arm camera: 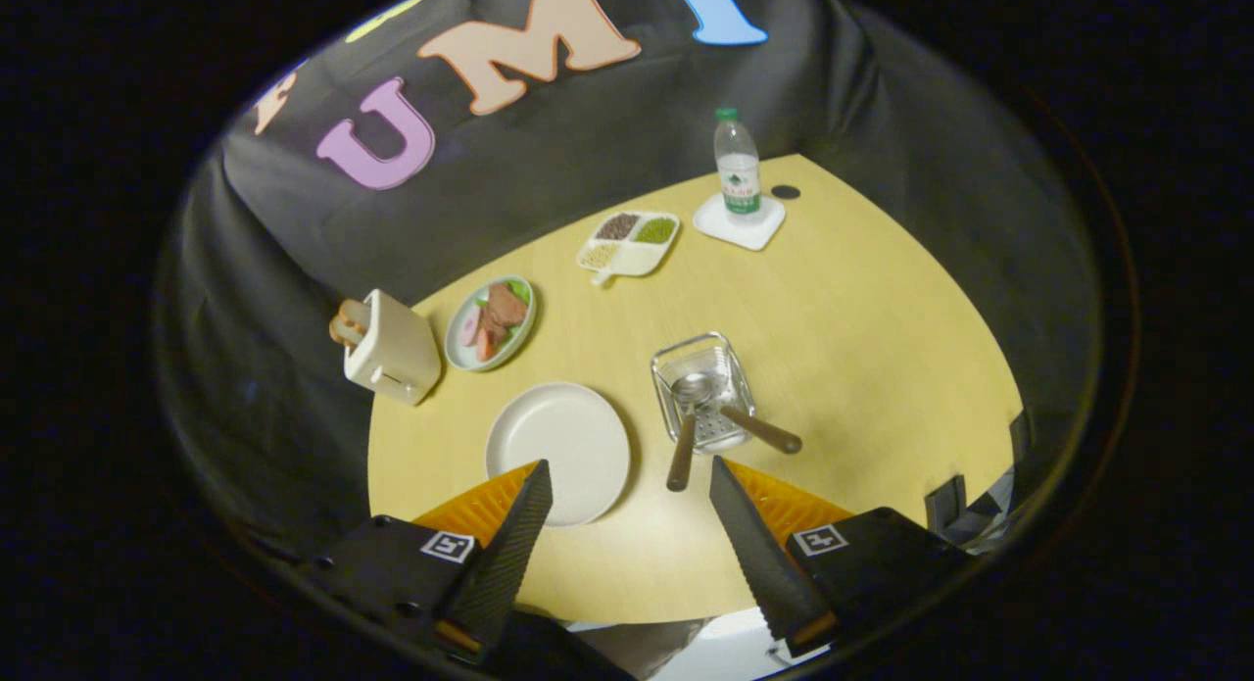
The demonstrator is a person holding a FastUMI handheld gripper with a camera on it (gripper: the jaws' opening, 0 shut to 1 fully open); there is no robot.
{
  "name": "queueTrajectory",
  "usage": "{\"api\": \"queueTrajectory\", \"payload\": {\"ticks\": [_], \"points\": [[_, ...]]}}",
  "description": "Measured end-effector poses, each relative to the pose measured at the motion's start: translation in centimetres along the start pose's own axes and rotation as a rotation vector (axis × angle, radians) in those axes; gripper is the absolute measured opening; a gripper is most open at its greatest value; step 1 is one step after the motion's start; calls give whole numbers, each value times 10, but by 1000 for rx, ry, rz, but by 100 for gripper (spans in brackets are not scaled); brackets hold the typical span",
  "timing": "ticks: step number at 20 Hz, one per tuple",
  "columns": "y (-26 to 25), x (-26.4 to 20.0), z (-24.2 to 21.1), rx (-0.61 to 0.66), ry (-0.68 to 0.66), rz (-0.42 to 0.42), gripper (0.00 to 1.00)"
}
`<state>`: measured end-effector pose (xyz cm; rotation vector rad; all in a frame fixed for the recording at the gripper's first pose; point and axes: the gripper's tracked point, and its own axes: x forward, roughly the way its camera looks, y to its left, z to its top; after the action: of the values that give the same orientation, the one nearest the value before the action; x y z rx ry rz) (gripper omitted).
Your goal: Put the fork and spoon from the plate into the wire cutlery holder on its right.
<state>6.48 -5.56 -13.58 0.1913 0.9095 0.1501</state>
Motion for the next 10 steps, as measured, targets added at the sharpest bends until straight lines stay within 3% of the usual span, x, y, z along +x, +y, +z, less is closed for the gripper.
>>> {"api": "queueTrajectory", "payload": {"ticks": [6, 10], "points": [[40, -34, 59, -70, -351, 93, 100], [49, -57, 83, -150, -577, 97, 100]]}}
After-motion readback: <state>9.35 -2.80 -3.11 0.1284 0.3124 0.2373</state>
